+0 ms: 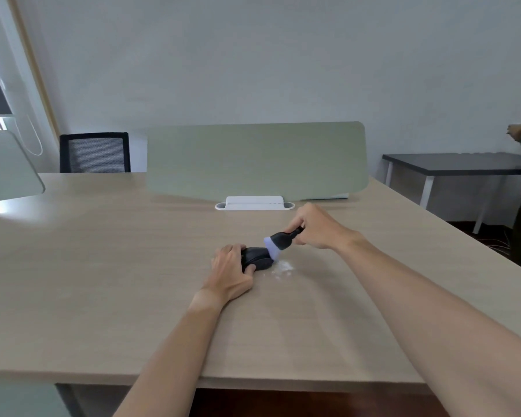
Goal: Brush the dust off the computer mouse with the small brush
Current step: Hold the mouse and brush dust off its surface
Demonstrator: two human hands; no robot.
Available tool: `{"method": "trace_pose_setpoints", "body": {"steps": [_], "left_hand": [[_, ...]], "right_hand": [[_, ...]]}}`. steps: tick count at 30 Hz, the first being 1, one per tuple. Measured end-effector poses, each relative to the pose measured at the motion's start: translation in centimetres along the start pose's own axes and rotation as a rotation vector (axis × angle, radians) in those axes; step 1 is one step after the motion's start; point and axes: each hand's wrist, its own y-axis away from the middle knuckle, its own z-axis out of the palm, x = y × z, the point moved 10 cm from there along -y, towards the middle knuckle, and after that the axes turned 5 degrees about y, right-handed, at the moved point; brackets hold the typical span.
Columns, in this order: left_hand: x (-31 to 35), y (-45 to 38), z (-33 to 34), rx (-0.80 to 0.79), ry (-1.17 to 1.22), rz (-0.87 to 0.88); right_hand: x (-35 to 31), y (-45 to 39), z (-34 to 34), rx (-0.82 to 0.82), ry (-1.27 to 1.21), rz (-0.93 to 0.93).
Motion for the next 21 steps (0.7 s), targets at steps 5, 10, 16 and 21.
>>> {"method": "trace_pose_setpoints", "body": {"steps": [5,10,16,21], "left_hand": [[0.2,-0.1,-0.3,0.024,-0.015,0.01],[0.2,0.2,-0.1,0.009,-0.013,-0.001],[0.1,0.0,-0.4,0.051,0.021,0.013],[0.1,0.2,-0.9,0.084,0.042,0.013]], "right_hand": [[-1.5,0.5,1.6,-0.031,-0.094,-0.01],[0.5,0.5,0.3,-0.016,0.08,0.058],[-0.3,-0.2,1.0,-0.037,-0.194,0.127],[-0.7,-0.2,2.1,-0.075,-0.016,0.115]]}}
